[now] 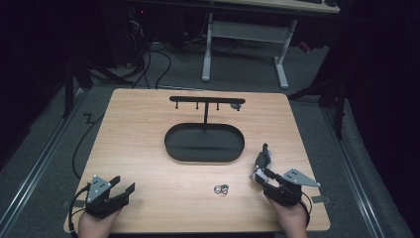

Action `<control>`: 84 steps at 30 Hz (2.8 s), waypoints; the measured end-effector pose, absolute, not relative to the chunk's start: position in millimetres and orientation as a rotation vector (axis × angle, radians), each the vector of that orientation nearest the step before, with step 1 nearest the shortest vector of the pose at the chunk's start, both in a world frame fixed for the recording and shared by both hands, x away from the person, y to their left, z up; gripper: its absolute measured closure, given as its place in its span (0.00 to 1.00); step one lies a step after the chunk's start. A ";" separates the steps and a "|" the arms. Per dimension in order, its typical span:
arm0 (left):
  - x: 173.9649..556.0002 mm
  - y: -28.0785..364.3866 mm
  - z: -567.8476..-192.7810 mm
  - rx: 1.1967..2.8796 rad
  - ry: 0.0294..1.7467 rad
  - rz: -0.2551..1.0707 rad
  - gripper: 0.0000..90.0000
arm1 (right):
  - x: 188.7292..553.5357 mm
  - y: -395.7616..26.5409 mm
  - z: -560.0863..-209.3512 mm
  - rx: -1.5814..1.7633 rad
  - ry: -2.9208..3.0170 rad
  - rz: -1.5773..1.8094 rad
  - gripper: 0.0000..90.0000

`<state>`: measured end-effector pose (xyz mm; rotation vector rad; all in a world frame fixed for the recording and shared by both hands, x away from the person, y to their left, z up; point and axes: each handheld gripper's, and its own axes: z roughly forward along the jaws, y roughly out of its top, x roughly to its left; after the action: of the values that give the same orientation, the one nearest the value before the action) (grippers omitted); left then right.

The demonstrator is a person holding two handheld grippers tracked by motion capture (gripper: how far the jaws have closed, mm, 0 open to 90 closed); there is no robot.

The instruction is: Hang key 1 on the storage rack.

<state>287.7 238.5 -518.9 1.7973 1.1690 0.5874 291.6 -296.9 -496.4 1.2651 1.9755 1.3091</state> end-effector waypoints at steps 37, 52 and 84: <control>295.5 203.7 -514.2 1.886 1.009 0.563 0.42 | 276.8 -354.8 -496.7 1.513 1.800 1.151 1.00; 288.4 216.0 -513.1 1.845 1.050 0.568 0.42 | 297.5 -339.4 -500.1 1.461 1.875 1.138 1.00; 300.4 203.0 -514.7 1.869 1.003 0.560 0.42 | 268.2 -342.9 -495.0 1.417 1.907 1.103 0.85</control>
<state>300.4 203.0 -514.7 1.8686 1.0031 0.5597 268.2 -342.9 -495.0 1.4173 1.9071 1.1033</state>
